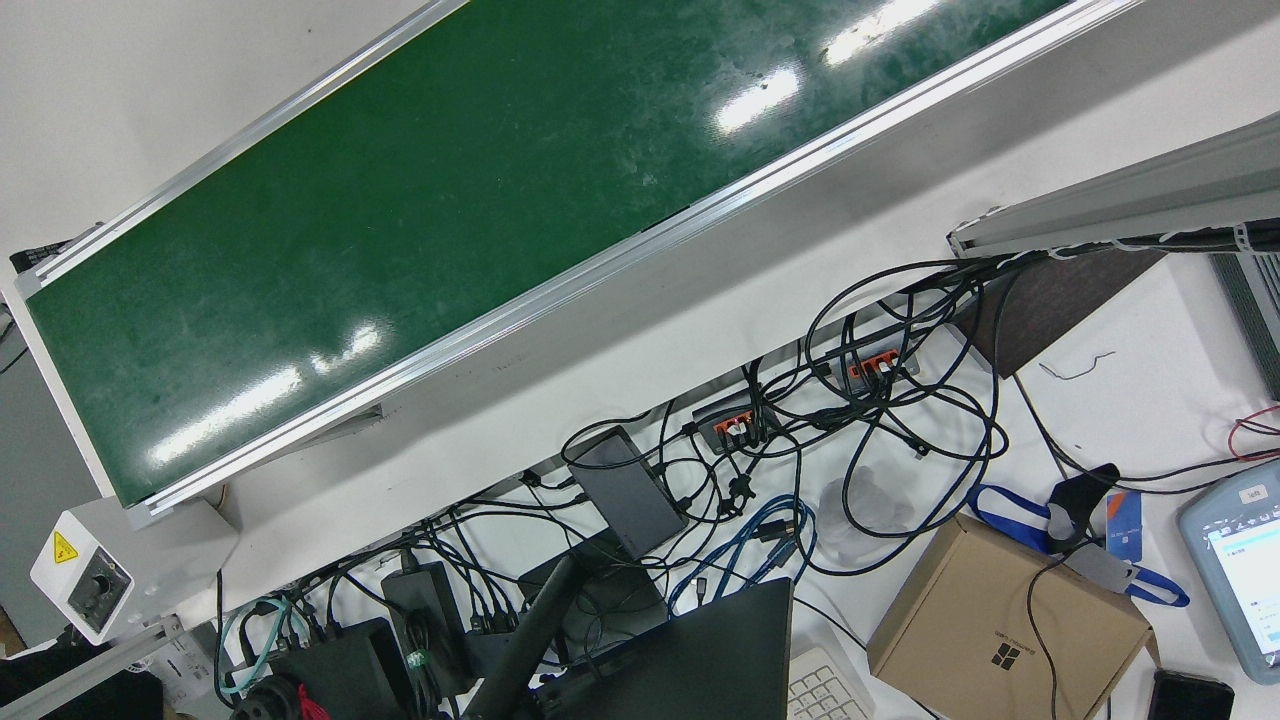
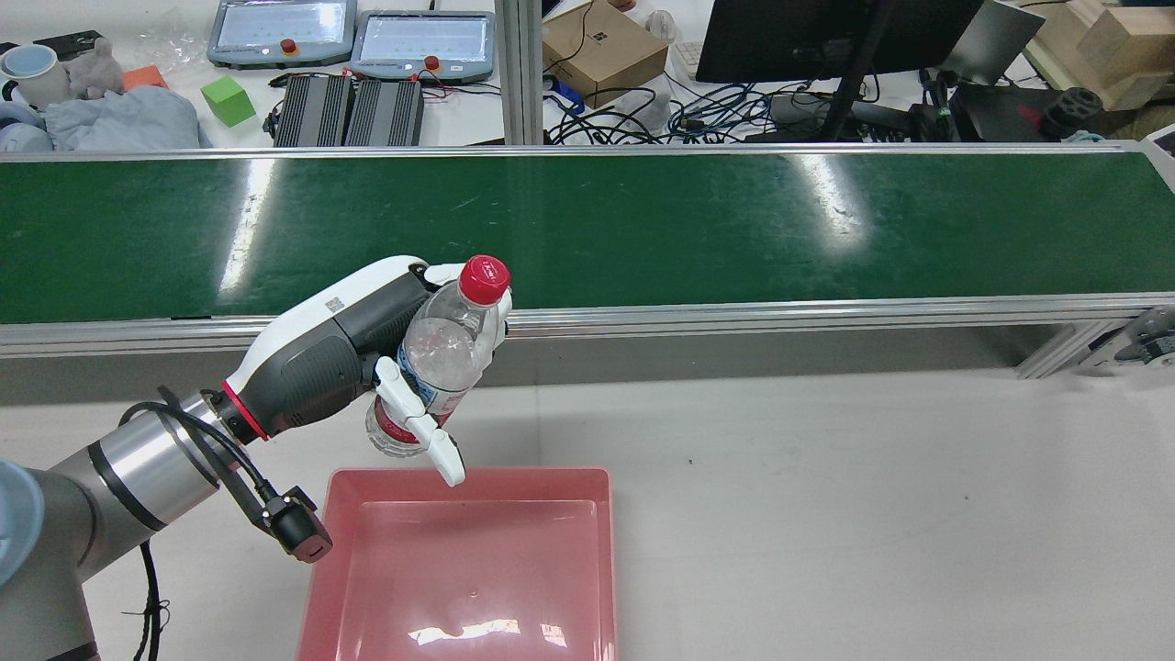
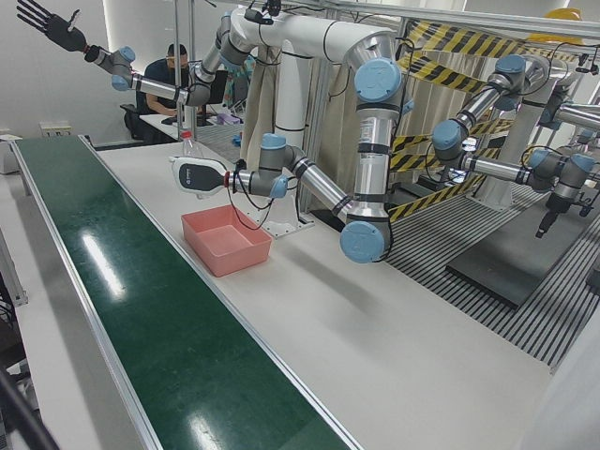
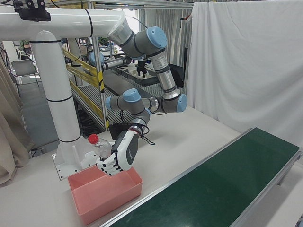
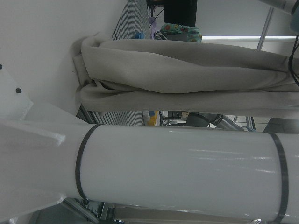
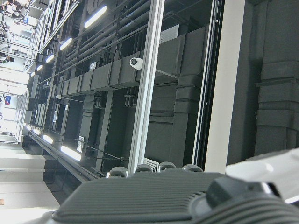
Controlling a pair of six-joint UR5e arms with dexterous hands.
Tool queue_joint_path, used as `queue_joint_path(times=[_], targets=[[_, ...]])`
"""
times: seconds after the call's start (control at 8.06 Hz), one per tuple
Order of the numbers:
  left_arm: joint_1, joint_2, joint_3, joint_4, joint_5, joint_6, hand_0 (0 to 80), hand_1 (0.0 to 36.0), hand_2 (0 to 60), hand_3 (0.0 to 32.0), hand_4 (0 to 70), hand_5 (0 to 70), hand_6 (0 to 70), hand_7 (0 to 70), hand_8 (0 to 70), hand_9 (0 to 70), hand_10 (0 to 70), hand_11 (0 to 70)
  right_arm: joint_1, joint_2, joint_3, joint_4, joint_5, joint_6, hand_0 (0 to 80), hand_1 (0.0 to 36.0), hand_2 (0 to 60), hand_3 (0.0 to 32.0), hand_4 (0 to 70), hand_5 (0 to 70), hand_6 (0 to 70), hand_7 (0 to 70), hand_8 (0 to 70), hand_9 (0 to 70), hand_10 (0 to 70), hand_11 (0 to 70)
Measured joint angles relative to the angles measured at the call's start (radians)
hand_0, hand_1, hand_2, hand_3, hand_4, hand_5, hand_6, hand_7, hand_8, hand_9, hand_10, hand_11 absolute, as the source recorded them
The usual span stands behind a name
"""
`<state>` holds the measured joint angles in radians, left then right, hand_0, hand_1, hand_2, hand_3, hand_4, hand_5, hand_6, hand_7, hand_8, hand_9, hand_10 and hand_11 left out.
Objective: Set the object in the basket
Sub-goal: 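Lift the bottle with the left hand and carry it over the pink tray, then open the left hand fingers to drop the bottle into the tray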
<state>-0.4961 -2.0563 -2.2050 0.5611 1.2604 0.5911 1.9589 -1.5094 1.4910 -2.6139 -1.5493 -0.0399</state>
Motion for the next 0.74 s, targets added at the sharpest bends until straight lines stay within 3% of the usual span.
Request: queue_joint_path(times=[0.12,0.25,0.37,0.5,0.62,0.74], targets=[[0.004,0.027,-0.007,-0.028,-0.002,0.0,36.7,0.0,0.0,0.0,17.5,67.6,21.7,32.6,42.0,53.7,36.3,50.4,0.0,0.0,0.0,0.0,0.0,0.0,0.0,0.0,0.0,0.0,0.0,0.0,0.0,0.0,0.0,0.0,0.0,0.0],[0.02,0.051,-0.021,-0.055,-0.003,0.0,17.2,0.0,0.0,0.0,18.0,60.7,16.7,24.0,32.8,40.8,29.6,41.5,0.0,0.0,0.0,0.0,0.0,0.0,0.0,0.0,0.0,0.0,0.0,0.0,0.0,0.0,0.0,0.0,0.0,0.0],[0.036,0.085,-0.061,-0.073,-0.007,0.002,11.8,0.0,0.0,0.0,18.6,61.5,15.0,22.2,28.5,33.8,25.8,36.1,0.0,0.0,0.0,0.0,0.0,0.0,0.0,0.0,0.0,0.0,0.0,0.0,0.0,0.0,0.0,0.0,0.0,0.0],[0.047,0.128,-0.123,-0.076,-0.025,0.012,5.2,0.0,0.0,0.0,13.0,54.0,11.0,12.1,21.9,24.1,21.6,30.0,0.0,0.0,0.0,0.0,0.0,0.0,0.0,0.0,0.0,0.0,0.0,0.0,0.0,0.0,0.0,0.0,0.0,0.0],[0.067,0.166,-0.177,-0.072,-0.057,0.023,1.0,0.0,0.0,0.0,10.7,50.4,9.6,7.6,19.2,21.1,20.1,27.9,0.0,0.0,0.0,0.0,0.0,0.0,0.0,0.0,0.0,0.0,0.0,0.0,0.0,0.0,0.0,0.0,0.0,0.0],[0.084,0.187,-0.204,-0.065,-0.082,0.03,33.9,0.0,0.0,0.4,10.0,47.5,9.3,7.0,18.0,20.0,17.8,25.2,0.0,0.0,0.0,0.0,0.0,0.0,0.0,0.0,0.0,0.0,0.0,0.0,0.0,0.0,0.0,0.0,0.0,0.0]])
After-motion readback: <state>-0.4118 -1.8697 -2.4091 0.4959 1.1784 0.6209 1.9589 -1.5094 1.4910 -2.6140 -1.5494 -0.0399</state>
